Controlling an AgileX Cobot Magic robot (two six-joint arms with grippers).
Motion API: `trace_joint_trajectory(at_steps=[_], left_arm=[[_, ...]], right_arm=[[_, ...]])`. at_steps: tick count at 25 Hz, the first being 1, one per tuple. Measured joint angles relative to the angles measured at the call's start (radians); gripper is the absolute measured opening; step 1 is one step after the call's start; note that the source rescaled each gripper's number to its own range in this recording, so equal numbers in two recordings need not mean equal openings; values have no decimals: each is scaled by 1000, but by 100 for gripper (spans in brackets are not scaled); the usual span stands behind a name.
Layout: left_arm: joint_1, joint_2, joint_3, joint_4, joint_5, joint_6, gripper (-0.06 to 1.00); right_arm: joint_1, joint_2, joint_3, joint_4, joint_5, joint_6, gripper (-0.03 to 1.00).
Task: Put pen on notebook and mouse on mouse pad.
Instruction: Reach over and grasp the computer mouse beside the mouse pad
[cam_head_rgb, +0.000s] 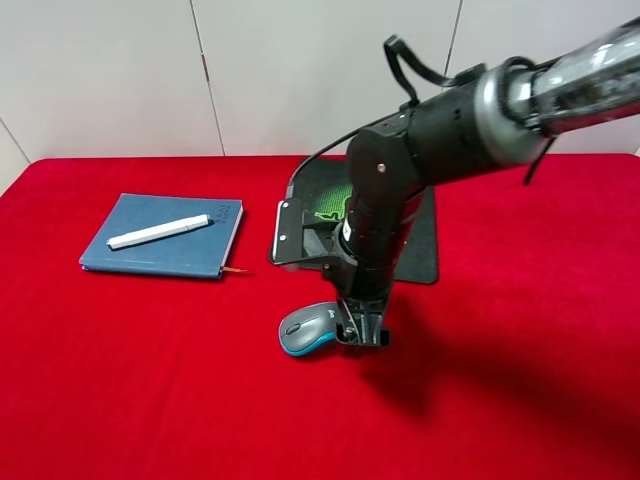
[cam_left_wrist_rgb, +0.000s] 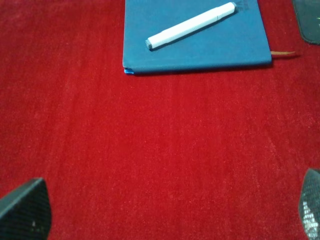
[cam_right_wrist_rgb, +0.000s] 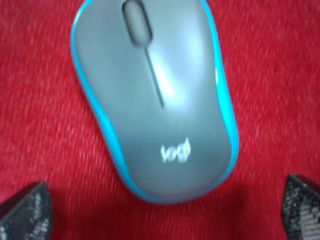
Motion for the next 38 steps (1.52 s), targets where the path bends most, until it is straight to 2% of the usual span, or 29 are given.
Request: trace_joint_trajectory(at_steps=[5,12,19,20,21,22,23,24,25,34,38], left_arm=[[0,0,0,0,0,0,100],[0,0,0,5,0,0,100],[0,0,0,5,0,0,100],[0,0,0,5,0,0,100],[0,0,0,5,0,0,100],[0,0,0,5,0,0,100],[0,0,0,5,0,0,100],[0,0,0,5,0,0,100],[0,0,0,5,0,0,100],[0,0,0,5,0,0,100],[0,0,0,5,0,0,100]], right_arm=[[1,34,-17,34,0,-22,100],[47,72,-18,40,-44,-35,100],[47,73,-20,42,-47,-22,100],[47,73,-20,42,-49,-16,94],[47,73,-20,42,-52,-11,77],[47,73,-20,42,-55,-6,55],[47,73,-21,42,-58,-5,24],[47,73,-21,43,-58,-2,0],[47,73,-21,43,-59,-1,4],[47,69,-21,43,-58,0,3],[47,17,-26,42,-40,38,3]])
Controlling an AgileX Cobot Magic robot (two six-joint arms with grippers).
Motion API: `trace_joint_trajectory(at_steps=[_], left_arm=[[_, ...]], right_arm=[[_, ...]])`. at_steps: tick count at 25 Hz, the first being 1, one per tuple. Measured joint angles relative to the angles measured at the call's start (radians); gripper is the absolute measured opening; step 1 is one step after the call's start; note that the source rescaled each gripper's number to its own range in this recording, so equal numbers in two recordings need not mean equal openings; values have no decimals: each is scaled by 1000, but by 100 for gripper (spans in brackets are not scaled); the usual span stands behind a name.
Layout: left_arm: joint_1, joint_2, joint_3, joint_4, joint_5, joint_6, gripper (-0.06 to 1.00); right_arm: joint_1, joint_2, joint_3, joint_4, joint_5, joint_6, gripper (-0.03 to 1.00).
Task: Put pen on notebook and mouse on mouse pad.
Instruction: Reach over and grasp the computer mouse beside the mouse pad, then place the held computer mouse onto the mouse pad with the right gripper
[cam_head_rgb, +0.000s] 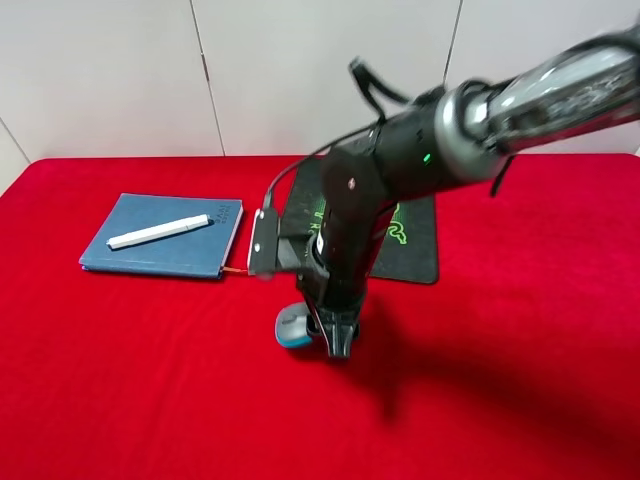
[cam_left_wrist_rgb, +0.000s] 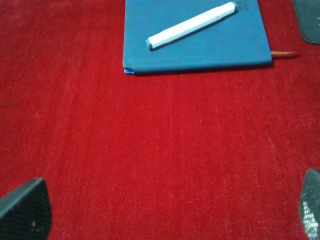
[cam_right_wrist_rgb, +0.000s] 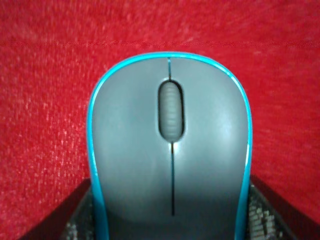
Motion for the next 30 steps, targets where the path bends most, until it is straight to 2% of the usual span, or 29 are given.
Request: trace_joint_trajectory(at_steps=[5,12,16,22,30], left_arm=[[0,0,0,0,0,0,100],[0,0,0,0,0,0,100],[0,0,0,0,0,0,100],[0,0,0,0,0,0,100],[0,0,0,0,0,0,100]], right_arm=[[0,-101,-14,-15,27,117,3],[0,-131,-186,-103,229,372,3],[-15,-129,-280,-119,289,468,3],[-102,-63,-416,-119,356,512,3],[-220,106,-589,-119,365,515,3]])
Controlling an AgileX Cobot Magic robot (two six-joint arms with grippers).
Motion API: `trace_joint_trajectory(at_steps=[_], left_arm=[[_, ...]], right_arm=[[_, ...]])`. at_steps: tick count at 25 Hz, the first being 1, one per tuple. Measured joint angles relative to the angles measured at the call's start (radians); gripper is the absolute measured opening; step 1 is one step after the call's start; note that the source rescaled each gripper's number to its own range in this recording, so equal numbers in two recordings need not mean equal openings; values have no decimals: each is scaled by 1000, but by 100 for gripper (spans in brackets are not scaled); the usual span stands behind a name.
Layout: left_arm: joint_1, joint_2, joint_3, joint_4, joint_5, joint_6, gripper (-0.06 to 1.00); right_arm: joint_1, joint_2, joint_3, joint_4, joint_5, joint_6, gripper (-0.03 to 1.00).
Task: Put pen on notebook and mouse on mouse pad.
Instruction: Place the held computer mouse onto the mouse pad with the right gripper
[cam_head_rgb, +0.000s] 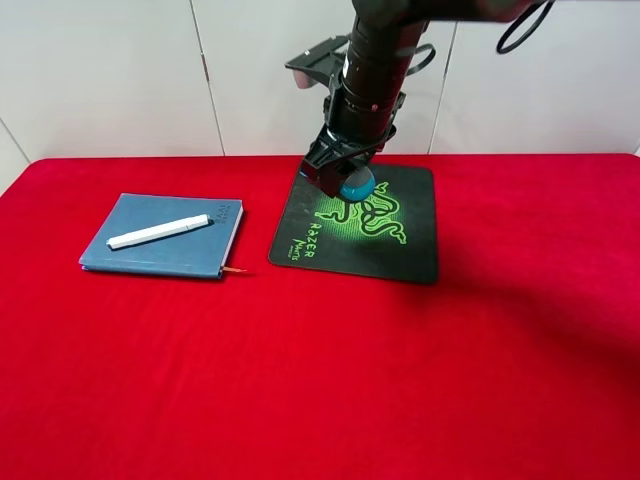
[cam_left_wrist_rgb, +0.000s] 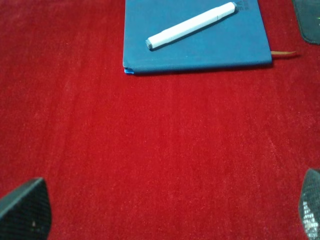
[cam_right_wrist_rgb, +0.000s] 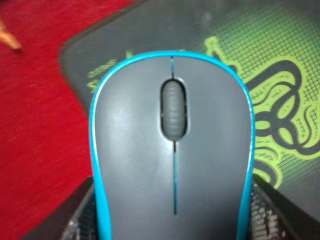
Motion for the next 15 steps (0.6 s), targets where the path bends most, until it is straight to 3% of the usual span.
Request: trace_joint_trajectory(at_steps=[15], left_arm=[[0,0,0,0,0,0,100]], right_arm=[[-141,262,-95,3,-36,26,3]])
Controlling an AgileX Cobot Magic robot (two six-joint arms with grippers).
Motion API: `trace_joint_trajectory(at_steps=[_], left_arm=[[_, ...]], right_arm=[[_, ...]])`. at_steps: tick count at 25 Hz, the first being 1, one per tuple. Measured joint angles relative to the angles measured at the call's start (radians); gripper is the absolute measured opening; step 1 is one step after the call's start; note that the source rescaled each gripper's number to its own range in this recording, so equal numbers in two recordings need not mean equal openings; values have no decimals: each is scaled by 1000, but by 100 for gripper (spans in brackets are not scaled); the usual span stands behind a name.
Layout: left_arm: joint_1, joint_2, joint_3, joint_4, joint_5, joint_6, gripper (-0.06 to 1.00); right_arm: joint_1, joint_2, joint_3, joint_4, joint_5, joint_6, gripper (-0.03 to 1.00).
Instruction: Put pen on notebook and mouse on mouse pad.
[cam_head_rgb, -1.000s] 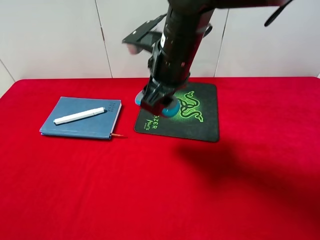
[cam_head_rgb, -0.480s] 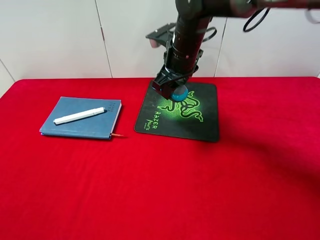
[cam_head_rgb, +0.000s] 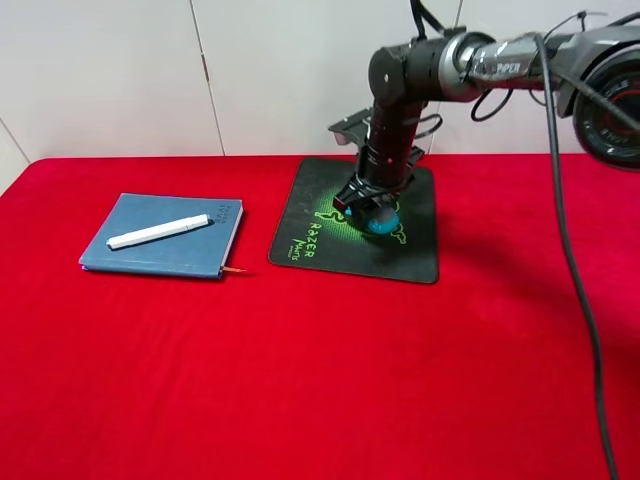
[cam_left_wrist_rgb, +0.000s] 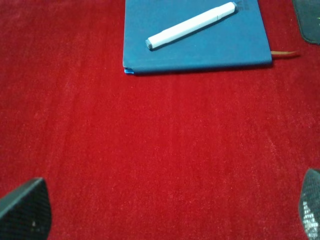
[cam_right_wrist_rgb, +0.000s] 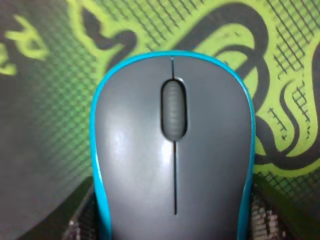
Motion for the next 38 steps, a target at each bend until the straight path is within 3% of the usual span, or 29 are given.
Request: trace_joint_trajectory(at_steps=[10,11,13,14,17,25,32,38], left_arm=[[0,0,0,0,0,0,100],[0,0,0,0,0,0,100],[0,0,0,0,0,0,100],[0,0,0,0,0,0,100],[0,0,0,0,0,0,100],[0,0,0,0,0,0,100],[0,0,0,0,-1,0,100],[0,0,0,0,-1,0,100]], right_arm=[[-3,24,-5,5,-28,4,3],[-3,24,-5,5,-28,9,10],[-3,24,-5,5,-29,31,62],[-3,24,-5,5,-28,43,78],[-3,24,-5,5,-28,58,95],[-3,-42,-14,5,38,64,100],[-3,-227,-17,26,206,85,100],[-3,-378,-17,31,225,152,100]])
